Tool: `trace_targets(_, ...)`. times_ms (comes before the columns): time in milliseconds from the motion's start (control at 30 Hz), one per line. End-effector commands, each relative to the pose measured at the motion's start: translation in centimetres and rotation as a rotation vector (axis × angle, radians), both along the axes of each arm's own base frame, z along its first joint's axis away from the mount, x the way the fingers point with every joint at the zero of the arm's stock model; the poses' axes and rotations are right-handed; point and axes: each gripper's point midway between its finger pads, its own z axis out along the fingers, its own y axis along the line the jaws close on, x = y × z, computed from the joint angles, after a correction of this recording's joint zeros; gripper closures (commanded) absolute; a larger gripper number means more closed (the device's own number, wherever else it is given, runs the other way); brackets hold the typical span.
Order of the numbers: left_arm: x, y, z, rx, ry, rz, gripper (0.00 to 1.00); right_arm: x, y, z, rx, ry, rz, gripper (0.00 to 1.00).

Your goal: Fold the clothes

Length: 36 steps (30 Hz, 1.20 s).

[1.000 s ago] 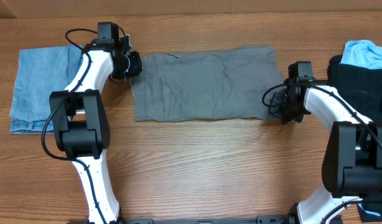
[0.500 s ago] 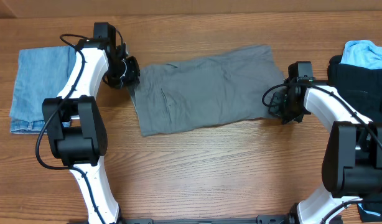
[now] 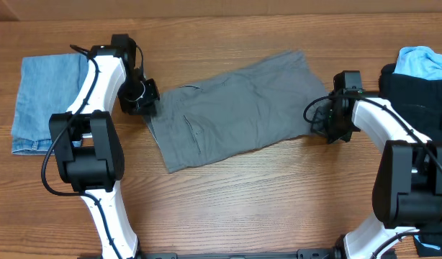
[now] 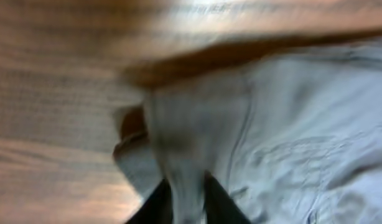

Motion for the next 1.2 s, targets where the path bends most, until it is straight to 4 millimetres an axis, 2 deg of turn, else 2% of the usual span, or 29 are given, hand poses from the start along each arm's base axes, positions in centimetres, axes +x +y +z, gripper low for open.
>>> trace_targets(0, -0.6, 0.9, 0.9, 0.035, 0.013, 0.021, 0.77, 4.1, -0.5, 5.1, -0.013, -0.121, -0.008, 0.96)
trace_targets(33, -0.7, 1.2, 0.9, 0.047, 0.020, 0.032, 0.78, 4.7, -0.5, 6.2, -0.013, -0.132, -0.006, 0.96)
trace_targets(67, -0.8, 1.6, 0.9, 0.055, 0.024, 0.044, 0.86, 5.2, -0.5, 7.2, -0.014, -0.145, -0.002, 0.96)
trace_targets(133, -0.7, 2.2, 1.4, 0.050, 0.029, 0.083, 0.92, 6.0, -0.3, 9.2, -0.007, -0.174, 0.022, 0.96)
trace_targets(200, -0.4, 2.6, 2.2, 0.025, 0.025, 0.127, 0.96, 6.8, 0.7, 10.9, 0.043, -0.209, 0.068, 0.93)
trace_targets(333, 0.6, 0.9, 3.4, -0.105, -0.012, 0.119, 0.96, 7.1, 3.4, 11.7, 0.182, -0.245, 0.189, 0.96)
trace_targets(433, 0.9, -1.4, 3.9, -0.196, -0.039, 0.052, 0.96, 6.9, 4.5, 11.2, 0.240, -0.238, 0.222, 0.96)
trace_targets(533, 1.1, -2.3, 3.8, -0.177, -0.047, 0.018, 0.96, 6.6, 5.6, 10.9, 0.290, -0.245, 0.286, 0.96)
trace_targets(567, 1.0, -2.3, 3.6, -0.151, -0.045, 0.016, 0.96, 6.4, 6.1, 10.9, 0.320, -0.255, 0.322, 0.96)
trace_targets(633, 0.7, -0.9, 3.0, -0.016, -0.027, 0.026, 0.95, 6.2, 7.5, 10.9, 0.395, -0.287, 0.387, 0.96)
trace_targets(733, -0.1, 0.6, 2.6, 0.137, 0.007, 0.038, 0.94, 6.2, 7.9, 10.2, 0.418, -0.301, 0.397, 0.96)
trace_targets(933, -0.2, -1.9, 2.8, 0.050, 0.009, 0.010, 0.96, 5.9, 8.1, 7.2, 0.414, -0.323, 0.407, 0.96)
trace_targets(1000, -0.3, -0.8, 2.7, 0.118, 0.010, 0.015, 0.96, 5.5, 8.1, 6.2, 0.414, -0.323, 0.407, 0.96)
trace_targets(1100, -0.9, 2.6, 2.8, 0.314, 0.033, 0.068, 0.96, 5.1, 8.1, 5.2, 0.414, -0.320, 0.407, 0.96)
trace_targets(1167, -1.3, 3.5, 2.9, 0.356, 0.047, 0.077, 0.96, 5.0, 8.1, 4.5, 0.412, -0.327, 0.408, 0.96)
